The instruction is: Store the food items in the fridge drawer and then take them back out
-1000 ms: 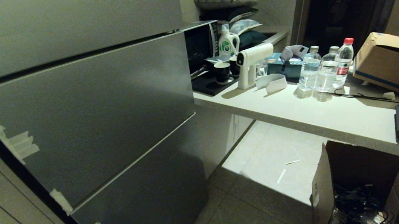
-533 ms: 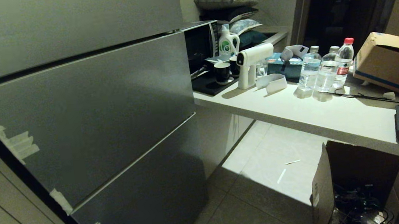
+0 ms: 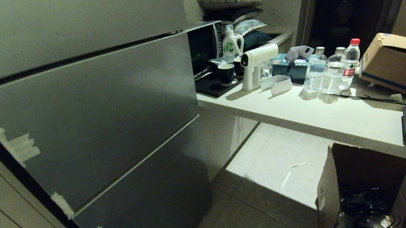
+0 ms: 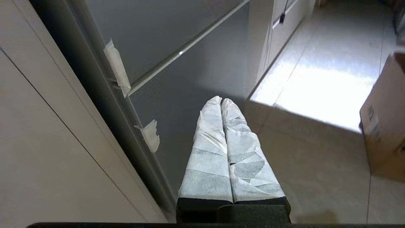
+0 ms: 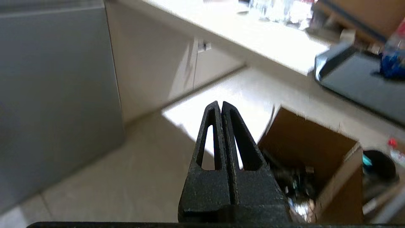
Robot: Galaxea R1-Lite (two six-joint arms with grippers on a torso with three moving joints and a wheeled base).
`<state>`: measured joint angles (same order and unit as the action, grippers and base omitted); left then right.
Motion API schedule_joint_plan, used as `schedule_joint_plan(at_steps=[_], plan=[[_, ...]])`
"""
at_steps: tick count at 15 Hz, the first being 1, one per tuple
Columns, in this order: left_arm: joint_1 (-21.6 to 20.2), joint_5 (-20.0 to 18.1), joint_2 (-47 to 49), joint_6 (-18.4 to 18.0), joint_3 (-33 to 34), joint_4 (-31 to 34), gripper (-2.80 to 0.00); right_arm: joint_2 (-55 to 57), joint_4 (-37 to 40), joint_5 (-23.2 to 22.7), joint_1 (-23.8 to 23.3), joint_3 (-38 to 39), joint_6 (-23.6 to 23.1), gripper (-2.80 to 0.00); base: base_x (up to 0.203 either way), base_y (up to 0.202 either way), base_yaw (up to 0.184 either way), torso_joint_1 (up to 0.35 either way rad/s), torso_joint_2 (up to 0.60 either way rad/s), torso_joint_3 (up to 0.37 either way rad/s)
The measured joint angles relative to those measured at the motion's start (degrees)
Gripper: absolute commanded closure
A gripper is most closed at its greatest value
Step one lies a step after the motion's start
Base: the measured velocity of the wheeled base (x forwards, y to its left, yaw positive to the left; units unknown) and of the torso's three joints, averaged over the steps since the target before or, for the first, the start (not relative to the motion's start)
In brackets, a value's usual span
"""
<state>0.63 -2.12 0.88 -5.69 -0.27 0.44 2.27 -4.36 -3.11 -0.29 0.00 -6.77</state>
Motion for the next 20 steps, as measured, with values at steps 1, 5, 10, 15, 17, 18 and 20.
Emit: schedule_joint_plan(at_steps=[1, 5, 10, 15, 17, 18, 20], plan=[[-0.04, 0.01, -0.32, 0.31, 0.13, -0.21, 0.00, -0.88, -0.06, 0.00, 0.00, 0.00, 0.12, 0.00, 0.000, 0.000, 0.000, 0.000, 0.00, 0.000], [-0.04, 1.42, -0.78, 0.72, 0.24, -0.28, 0.00, -2.22, 0.03, 1.16, 0.02, 0.00, 0.06, 0.00, 0.000, 0.000, 0.000, 0.000, 0.00, 0.000], [-0.06, 2.27, -0.83, 6.15, 0.27, -0.60, 0.00, -2.35, 0.03, 1.38, 0.02, 0.00, 0.35, 0.00, 0.000, 0.000, 0.000, 0.000, 0.00, 0.000], [-0.11, 2.26, -0.83, 6.20, 0.27, -0.81, 0.00, -2.37, 0.01, 1.49, 0.05, 0.00, 1.37, 0.00, -0.001, -0.001, 0.047, 0.002, 0.00, 0.000], [-0.11, 2.28, -0.83, 6.21, 0.27, -0.85, 0.00, -2.37, -0.04, 1.49, 0.05, 0.00, 1.42, 0.00, 0.001, -0.005, 0.175, 0.004, 0.00, 0.007], [-0.11, 2.29, -0.85, 6.21, 0.27, -0.84, 0.00, -2.37, -0.08, 1.51, 0.05, 0.00, 1.45, 0.00, 0.000, -0.006, 0.176, 0.007, 0.00, 0.002], [-0.12, 2.31, -0.85, 6.21, 0.27, -0.84, 0.00, -2.37, -0.12, 1.49, 0.05, 0.00, 1.49, 0.00, 0.000, -0.011, 0.181, 0.000, 0.00, 0.000]])
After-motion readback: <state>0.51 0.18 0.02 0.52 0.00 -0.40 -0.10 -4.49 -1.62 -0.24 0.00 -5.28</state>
